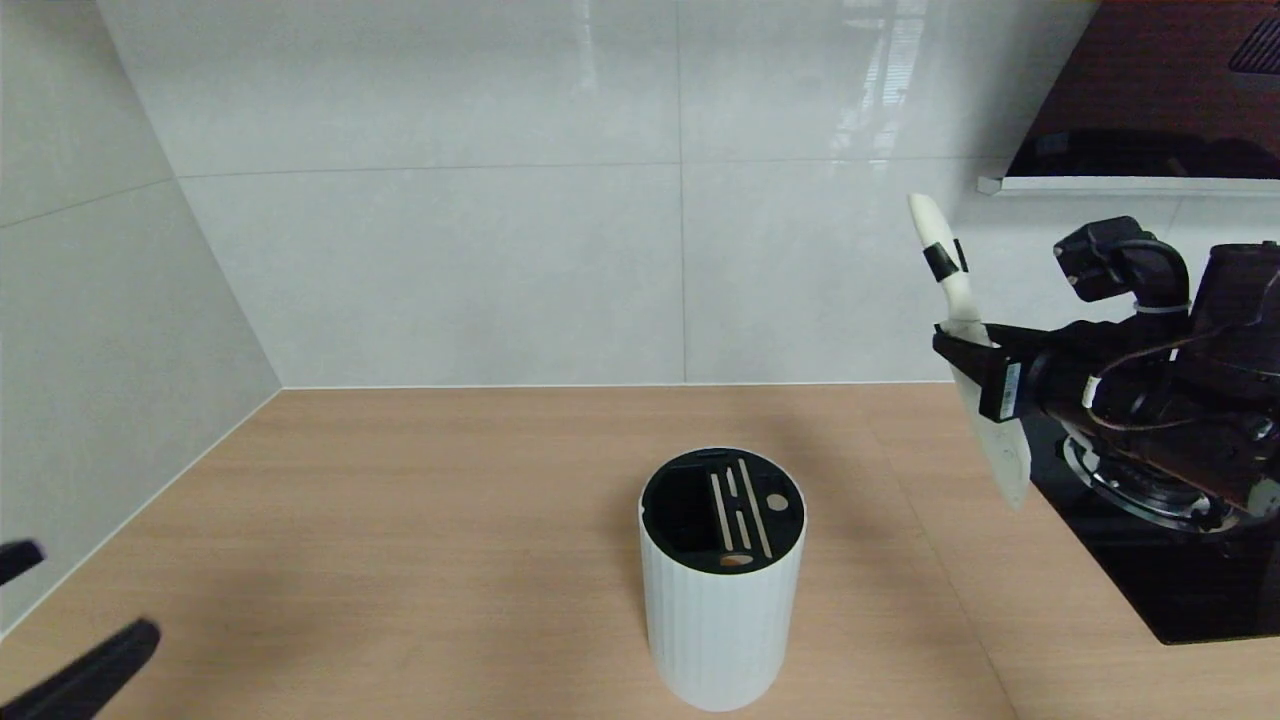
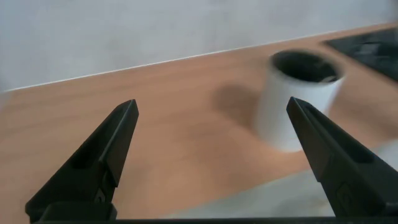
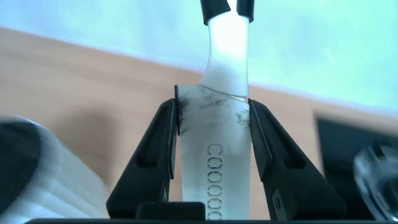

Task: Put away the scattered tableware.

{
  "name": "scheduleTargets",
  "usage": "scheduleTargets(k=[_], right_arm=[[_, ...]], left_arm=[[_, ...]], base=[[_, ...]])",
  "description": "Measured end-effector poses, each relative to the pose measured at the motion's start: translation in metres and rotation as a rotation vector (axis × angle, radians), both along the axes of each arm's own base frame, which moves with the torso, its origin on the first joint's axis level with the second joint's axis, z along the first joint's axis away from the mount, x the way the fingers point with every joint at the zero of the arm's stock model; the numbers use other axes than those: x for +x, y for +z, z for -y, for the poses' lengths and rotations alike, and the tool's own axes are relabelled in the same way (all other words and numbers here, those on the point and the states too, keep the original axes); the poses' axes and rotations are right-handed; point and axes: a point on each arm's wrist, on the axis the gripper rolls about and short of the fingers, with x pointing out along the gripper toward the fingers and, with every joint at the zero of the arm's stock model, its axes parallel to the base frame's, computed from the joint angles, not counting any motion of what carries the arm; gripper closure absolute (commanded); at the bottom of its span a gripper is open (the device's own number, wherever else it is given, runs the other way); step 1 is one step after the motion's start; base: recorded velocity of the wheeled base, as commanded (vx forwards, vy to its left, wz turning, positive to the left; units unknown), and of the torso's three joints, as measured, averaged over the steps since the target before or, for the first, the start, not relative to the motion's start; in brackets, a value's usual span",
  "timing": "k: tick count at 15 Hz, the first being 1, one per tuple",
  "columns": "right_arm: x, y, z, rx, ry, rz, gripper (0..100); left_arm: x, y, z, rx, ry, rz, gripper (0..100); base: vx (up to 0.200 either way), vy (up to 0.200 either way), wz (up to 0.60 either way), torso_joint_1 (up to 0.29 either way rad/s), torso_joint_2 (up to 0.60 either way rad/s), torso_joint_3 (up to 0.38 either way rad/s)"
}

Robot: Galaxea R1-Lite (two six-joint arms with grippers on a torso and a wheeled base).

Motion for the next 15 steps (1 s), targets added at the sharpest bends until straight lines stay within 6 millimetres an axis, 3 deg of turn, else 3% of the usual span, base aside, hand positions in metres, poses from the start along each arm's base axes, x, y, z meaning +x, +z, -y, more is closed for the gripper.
scheduleTargets(k=[2, 4, 7, 11, 15], right_arm=[[0.003, 0.013, -0.013, 0.013, 0.039, 0.044, 100], [0.005, 0.02, -0.027, 0.02, 0.081, 0.062, 100], [0.001, 0.014, -0.046, 0.014, 0.143, 0.04, 100], [-0.015, -0.003, -0.073, -0.01, 0.243, -0.012, 100], [-0.027, -0.011, -0.087, -0.025, 0.303, -0.038, 100]], left_arm=[[0.05, 0.027, 0.014, -0.081, -0.129, -0.016, 0], [0.104, 0.041, 0.041, -0.148, -0.264, -0.002, 0], [0.163, 0.031, 0.087, -0.255, -0.447, -0.073, 0], [0.214, 0.005, 0.139, -0.337, -0.6, -0.152, 0], [0.242, 0.002, 0.181, -0.363, -0.678, -0.15, 0]], base=[[0.0, 0.0, 0.0, 0.0, 0.0, 0.0], [0.0, 0.0, 0.0, 0.0, 0.0, 0.0], [0.0, 0.0, 0.0, 0.0, 0.0, 0.0], [0.0, 0.0, 0.0, 0.0, 0.0, 0.0], [0.0, 0.0, 0.0, 0.0, 0.0, 0.0]])
